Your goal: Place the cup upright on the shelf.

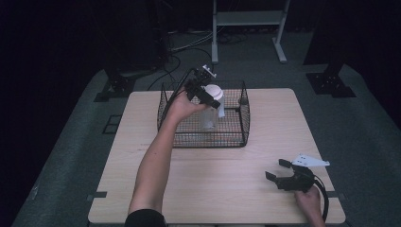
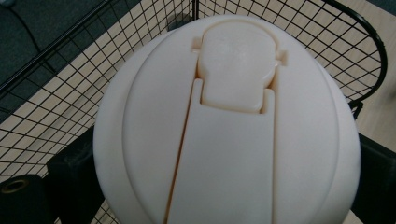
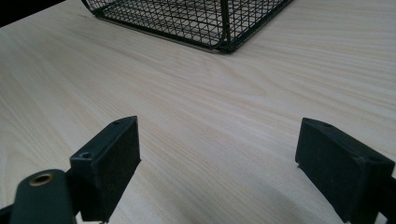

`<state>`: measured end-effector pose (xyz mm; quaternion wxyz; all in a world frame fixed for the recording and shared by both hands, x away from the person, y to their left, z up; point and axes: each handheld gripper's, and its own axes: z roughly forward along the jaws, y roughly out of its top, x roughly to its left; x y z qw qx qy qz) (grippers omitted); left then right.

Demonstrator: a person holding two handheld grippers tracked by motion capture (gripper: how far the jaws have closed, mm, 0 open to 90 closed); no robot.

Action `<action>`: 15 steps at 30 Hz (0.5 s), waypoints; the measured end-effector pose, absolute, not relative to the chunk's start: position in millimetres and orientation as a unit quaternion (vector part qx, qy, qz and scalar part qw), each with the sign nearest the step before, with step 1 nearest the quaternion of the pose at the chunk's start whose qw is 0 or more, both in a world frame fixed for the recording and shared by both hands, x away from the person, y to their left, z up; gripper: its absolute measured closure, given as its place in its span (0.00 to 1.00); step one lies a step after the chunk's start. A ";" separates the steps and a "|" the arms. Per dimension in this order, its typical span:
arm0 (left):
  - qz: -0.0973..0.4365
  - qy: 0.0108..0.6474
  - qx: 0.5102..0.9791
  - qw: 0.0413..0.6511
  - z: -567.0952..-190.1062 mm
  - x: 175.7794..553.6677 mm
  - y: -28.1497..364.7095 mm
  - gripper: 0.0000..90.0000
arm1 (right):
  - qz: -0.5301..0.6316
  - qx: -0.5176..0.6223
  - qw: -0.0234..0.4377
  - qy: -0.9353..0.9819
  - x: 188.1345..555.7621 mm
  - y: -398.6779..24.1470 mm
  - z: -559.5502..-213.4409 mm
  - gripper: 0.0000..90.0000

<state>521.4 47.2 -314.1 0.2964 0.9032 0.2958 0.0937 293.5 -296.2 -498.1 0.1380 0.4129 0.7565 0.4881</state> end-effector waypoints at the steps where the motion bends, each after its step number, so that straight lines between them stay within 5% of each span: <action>1: 0.094 0.296 0.903 0.298 -315.5 521.7 47.5 0.06 | 0.488 0.413 0.138 0.756 293.5 -296.3 -498.1 0.14; 15: 0.101 0.311 0.893 0.309 -336.3 522.5 56.1 0.06 | 0.484 0.411 0.139 0.760 292.6 -295.2 -498.2 0.14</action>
